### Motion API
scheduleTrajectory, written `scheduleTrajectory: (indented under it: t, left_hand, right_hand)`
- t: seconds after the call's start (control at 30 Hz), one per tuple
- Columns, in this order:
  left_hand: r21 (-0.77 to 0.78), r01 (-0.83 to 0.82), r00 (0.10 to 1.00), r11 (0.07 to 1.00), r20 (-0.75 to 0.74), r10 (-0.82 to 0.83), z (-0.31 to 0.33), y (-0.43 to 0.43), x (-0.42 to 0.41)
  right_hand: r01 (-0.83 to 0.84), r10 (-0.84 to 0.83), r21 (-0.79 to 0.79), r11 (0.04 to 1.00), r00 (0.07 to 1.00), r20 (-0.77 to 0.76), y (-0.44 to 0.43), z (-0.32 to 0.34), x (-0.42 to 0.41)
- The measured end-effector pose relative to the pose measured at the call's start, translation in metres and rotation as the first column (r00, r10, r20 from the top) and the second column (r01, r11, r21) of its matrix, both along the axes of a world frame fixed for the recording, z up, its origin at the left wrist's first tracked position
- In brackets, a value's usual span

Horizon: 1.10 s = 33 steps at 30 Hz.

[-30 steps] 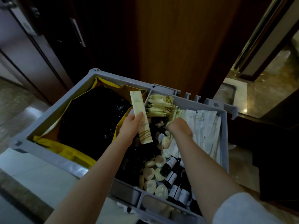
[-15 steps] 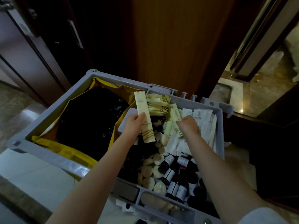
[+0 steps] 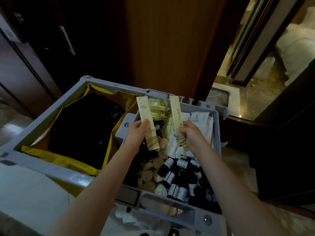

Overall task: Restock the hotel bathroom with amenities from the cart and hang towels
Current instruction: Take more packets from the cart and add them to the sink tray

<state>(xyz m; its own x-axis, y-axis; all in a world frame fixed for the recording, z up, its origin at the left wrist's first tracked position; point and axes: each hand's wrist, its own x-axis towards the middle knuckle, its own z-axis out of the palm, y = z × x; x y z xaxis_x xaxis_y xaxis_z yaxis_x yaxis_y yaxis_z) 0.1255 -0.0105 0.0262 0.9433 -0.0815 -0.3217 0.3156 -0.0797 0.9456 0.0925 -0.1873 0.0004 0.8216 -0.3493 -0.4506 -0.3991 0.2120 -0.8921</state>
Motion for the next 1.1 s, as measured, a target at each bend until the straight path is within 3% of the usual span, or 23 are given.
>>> scheduleTrajectory:
  t: [0.13, 0.27, 0.47, 0.63, 0.77, 0.93, 1.1]
  left_hand:
    - [-0.026, -0.053, 0.998, 0.998, -0.039, 0.052, 0.001, 0.011, -0.007]
    - [0.007, -0.150, 0.989, 0.989, -0.004, 0.151, 0.005, 0.025, -0.020]
    - [0.030, -0.299, 0.952, 0.954, 0.082, 0.296, 0.008, 0.043, -0.052]
    - [0.058, -0.488, 0.869, 0.871, 0.134, 0.477, 0.009, 0.045, -0.096]
    - [0.063, -0.611, 0.790, 0.789, 0.120, 0.602, 0.010, 0.041, -0.145]
    - [0.083, -0.766, 0.642, 0.637, 0.121, 0.757, 0.005, 0.054, -0.221]
    - [0.074, -0.924, 0.383, 0.376, 0.124, 0.916, 0.005, 0.069, -0.314]
  right_hand:
    - [-0.063, 0.062, 0.013, 0.998, 0.998, 0.028, 0.024, 0.010, -0.005]
    - [-0.230, 0.230, 0.037, 0.972, 0.973, 0.020, 0.047, 0.018, -0.006]
    - [-0.455, 0.456, -0.041, 0.890, 0.889, 0.038, 0.068, 0.024, -0.014]
    - [-0.620, 0.631, -0.130, 0.774, 0.773, 0.068, 0.074, 0.024, -0.028]
    - [-0.750, 0.781, -0.251, 0.612, 0.622, 0.046, 0.078, 0.029, -0.049]
    - [-0.874, 0.913, -0.266, 0.406, 0.401, 0.074, 0.109, 0.034, -0.096]
    - [-0.959, 0.990, -0.246, 0.141, 0.135, 0.043, 0.158, 0.038, -0.164]
